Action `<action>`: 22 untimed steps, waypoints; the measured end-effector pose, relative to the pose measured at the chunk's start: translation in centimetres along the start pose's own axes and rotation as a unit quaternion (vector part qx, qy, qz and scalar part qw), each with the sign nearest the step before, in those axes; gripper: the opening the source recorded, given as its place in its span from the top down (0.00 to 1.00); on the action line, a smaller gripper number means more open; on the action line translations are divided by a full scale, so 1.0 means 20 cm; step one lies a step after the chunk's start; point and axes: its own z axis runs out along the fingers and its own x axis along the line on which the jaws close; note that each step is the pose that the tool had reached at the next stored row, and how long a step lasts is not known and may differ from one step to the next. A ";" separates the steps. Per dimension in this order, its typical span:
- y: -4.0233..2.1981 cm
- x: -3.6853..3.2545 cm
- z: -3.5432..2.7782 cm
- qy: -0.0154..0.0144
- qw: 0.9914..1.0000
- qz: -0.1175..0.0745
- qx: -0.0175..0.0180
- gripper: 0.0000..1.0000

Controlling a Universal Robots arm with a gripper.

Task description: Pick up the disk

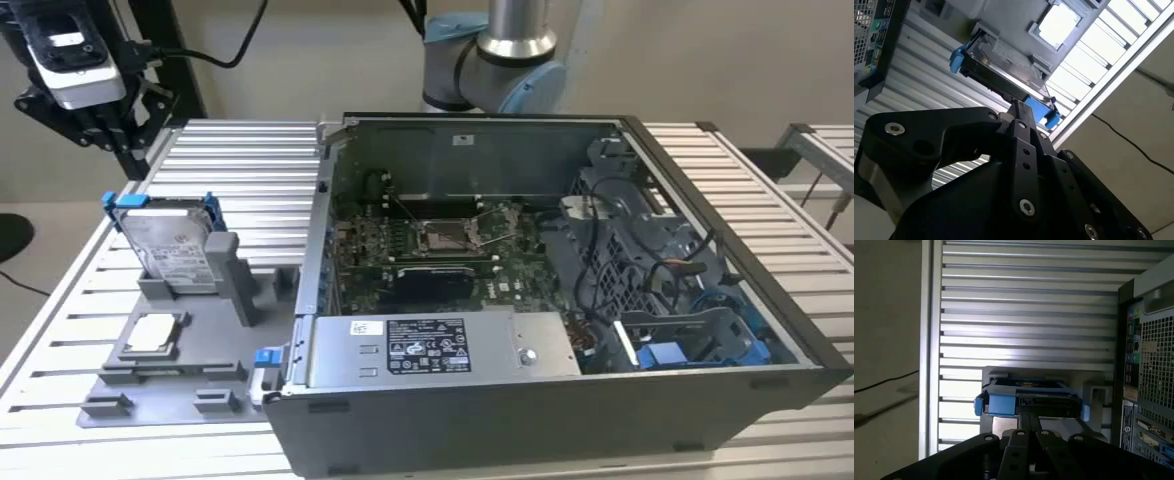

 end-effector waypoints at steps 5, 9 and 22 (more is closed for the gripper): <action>0.000 0.000 0.000 0.001 0.999 -0.032 0.000 1.00; 0.000 0.000 0.000 0.003 0.998 -0.069 0.001 1.00; 0.000 0.010 0.000 0.007 0.986 -0.165 0.005 1.00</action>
